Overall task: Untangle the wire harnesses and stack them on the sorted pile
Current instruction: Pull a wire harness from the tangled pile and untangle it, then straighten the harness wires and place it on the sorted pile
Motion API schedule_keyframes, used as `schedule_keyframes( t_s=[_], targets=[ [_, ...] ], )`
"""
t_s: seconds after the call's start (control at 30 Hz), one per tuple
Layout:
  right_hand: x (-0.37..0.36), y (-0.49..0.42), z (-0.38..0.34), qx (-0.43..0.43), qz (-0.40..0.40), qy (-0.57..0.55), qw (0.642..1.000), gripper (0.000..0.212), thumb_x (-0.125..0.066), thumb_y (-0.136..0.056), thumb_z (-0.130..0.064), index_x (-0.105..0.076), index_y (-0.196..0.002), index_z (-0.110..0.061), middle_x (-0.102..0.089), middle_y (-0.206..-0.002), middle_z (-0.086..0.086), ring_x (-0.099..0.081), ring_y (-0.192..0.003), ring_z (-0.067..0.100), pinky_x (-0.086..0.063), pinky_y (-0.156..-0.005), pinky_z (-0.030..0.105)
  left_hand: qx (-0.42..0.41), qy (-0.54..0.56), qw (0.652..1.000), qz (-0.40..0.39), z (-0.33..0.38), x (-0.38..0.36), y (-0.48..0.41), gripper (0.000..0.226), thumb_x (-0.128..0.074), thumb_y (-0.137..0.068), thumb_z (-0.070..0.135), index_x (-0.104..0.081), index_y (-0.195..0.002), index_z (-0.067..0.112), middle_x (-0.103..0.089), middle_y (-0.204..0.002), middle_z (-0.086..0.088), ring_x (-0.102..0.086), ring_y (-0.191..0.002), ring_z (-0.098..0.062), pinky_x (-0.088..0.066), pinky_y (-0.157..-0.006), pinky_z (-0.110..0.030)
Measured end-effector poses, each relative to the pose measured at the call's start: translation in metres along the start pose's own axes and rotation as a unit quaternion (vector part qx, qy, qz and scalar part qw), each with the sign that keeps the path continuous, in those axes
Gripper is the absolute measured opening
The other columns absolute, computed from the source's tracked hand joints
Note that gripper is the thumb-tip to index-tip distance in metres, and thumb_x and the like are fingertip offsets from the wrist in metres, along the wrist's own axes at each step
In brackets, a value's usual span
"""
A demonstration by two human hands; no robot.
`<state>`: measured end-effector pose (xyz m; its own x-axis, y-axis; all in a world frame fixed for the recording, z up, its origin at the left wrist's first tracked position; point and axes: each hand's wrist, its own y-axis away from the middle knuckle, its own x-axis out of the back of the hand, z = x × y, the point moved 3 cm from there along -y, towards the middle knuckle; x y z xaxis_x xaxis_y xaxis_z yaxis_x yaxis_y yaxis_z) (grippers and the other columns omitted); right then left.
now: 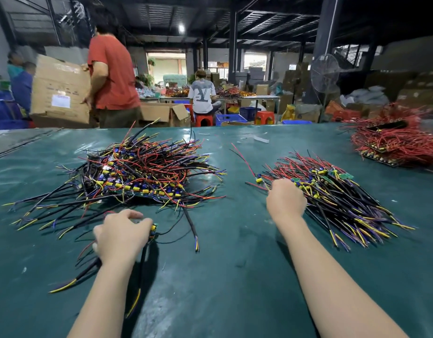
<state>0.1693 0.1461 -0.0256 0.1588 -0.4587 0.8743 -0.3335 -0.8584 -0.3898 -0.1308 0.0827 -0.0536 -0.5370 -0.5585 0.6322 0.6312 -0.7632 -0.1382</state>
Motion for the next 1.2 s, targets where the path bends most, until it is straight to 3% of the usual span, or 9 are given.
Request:
schedule_keyframes(
  t_s=[0.17, 0.47, 0.6, 0.7, 0.83, 0.97, 1.07, 1.13, 1.2],
  targets=[
    [-0.014, -0.009, 0.037, -0.032, -0.054, 0.064, 0.996, 0.022, -0.045, -0.089, -0.004, -0.059, -0.106, -0.006, -0.063, -0.112, 0.014, -0.06, -0.104, 0.033, -0.047, -0.079, 0.034, -0.034, -0.042, 0.997, -0.051, 0.004, -0.009, 0.0, 0.017, -0.064, -0.077, 0.03, -0.066, -0.093, 0.024, -0.059, -0.111, -0.008, -0.047, -0.111, -0.035, -0.037, -0.078, -0.033],
    [-0.019, -0.015, 0.046, -0.058, -0.033, 0.095, 0.993, 0.023, -0.045, -0.088, 0.001, -0.06, -0.104, -0.007, -0.063, -0.107, 0.011, -0.062, -0.097, 0.031, -0.043, -0.068, 0.029, -0.065, -0.052, 0.995, -0.046, 0.004, -0.011, 0.003, 0.014, -0.065, -0.075, 0.024, -0.067, -0.089, 0.023, -0.051, -0.083, 0.003, -0.05, -0.108, -0.033, -0.037, -0.073, -0.029],
    [-0.02, -0.004, 0.013, -0.021, -0.012, 0.046, 0.999, 0.026, -0.044, -0.09, -0.006, -0.06, -0.111, -0.008, -0.054, -0.116, 0.012, -0.061, -0.102, 0.033, -0.047, -0.078, 0.033, -0.089, -0.068, 0.992, -0.056, 0.01, -0.01, 0.003, 0.015, -0.066, -0.075, 0.026, -0.066, -0.089, 0.024, -0.062, -0.098, -0.001, -0.052, -0.107, -0.03, -0.04, -0.072, -0.029],
    [-0.027, 0.02, -0.033, 0.054, -0.051, -0.077, 0.994, 0.027, -0.045, -0.086, -0.007, -0.066, -0.102, -0.012, -0.056, -0.11, 0.012, -0.059, -0.1, 0.032, -0.044, -0.078, 0.032, -0.128, -0.075, 0.987, -0.063, 0.022, -0.013, 0.01, 0.013, -0.07, -0.073, 0.028, -0.064, -0.085, 0.026, -0.065, -0.097, 0.0, -0.058, -0.099, -0.024, -0.039, -0.072, -0.027],
    [-0.038, 0.057, -0.085, 0.164, -0.171, -0.255, 0.937, 0.026, -0.052, -0.09, -0.023, -0.064, -0.072, -0.009, -0.059, -0.074, 0.014, -0.056, -0.073, 0.025, -0.043, -0.067, 0.03, -0.165, -0.036, 0.983, -0.075, 0.039, -0.025, 0.031, 0.012, -0.072, -0.073, 0.029, -0.061, -0.068, 0.027, -0.064, -0.076, 0.004, -0.061, -0.089, -0.022, -0.035, -0.067, -0.024],
    [-0.044, 0.068, -0.095, 0.119, -0.295, -0.416, 0.852, 0.031, -0.051, -0.093, -0.019, -0.051, -0.062, -0.018, -0.055, -0.056, 0.006, -0.046, -0.035, 0.007, -0.035, -0.037, 0.019, -0.157, 0.033, 0.984, -0.079, 0.042, -0.025, 0.031, 0.013, -0.07, -0.075, 0.027, -0.066, -0.065, 0.02, -0.071, -0.078, -0.003, -0.064, -0.084, -0.023, -0.042, -0.07, -0.025],
    [-0.047, 0.07, -0.09, 0.054, -0.349, -0.523, 0.776, 0.021, -0.06, -0.085, -0.001, -0.053, -0.071, -0.015, -0.057, -0.065, 0.007, -0.053, -0.046, 0.012, -0.04, -0.044, 0.023, -0.16, 0.125, 0.973, -0.114, 0.039, -0.025, 0.03, 0.003, -0.069, -0.078, 0.012, -0.07, -0.079, 0.014, -0.071, -0.082, -0.006, -0.066, -0.077, -0.02, -0.052, -0.079, -0.029],
    [-0.045, 0.069, -0.088, 0.018, -0.36, -0.584, 0.727, 0.021, -0.061, -0.082, 0.005, -0.052, -0.072, -0.011, -0.056, -0.065, 0.005, -0.056, -0.044, 0.006, -0.044, -0.041, 0.018, -0.193, 0.146, 0.964, -0.114, 0.04, -0.026, 0.034, 0.018, -0.067, -0.076, 0.004, -0.067, -0.09, 0.015, -0.07, -0.092, -0.004, -0.061, -0.072, -0.011, -0.048, -0.076, -0.016],
    [-0.044, 0.067, -0.086, 0.017, -0.355, -0.6, 0.716, 0.021, -0.061, -0.082, 0.005, -0.052, -0.073, -0.011, -0.06, -0.06, -0.001, -0.058, -0.045, 0.002, -0.043, -0.04, 0.014, -0.228, 0.122, 0.963, -0.08, 0.042, -0.027, 0.036, 0.027, -0.066, -0.077, 0.006, -0.066, -0.102, 0.017, -0.066, -0.104, 0.001, -0.056, -0.078, -0.009, -0.037, -0.068, -0.007]
  ],
)
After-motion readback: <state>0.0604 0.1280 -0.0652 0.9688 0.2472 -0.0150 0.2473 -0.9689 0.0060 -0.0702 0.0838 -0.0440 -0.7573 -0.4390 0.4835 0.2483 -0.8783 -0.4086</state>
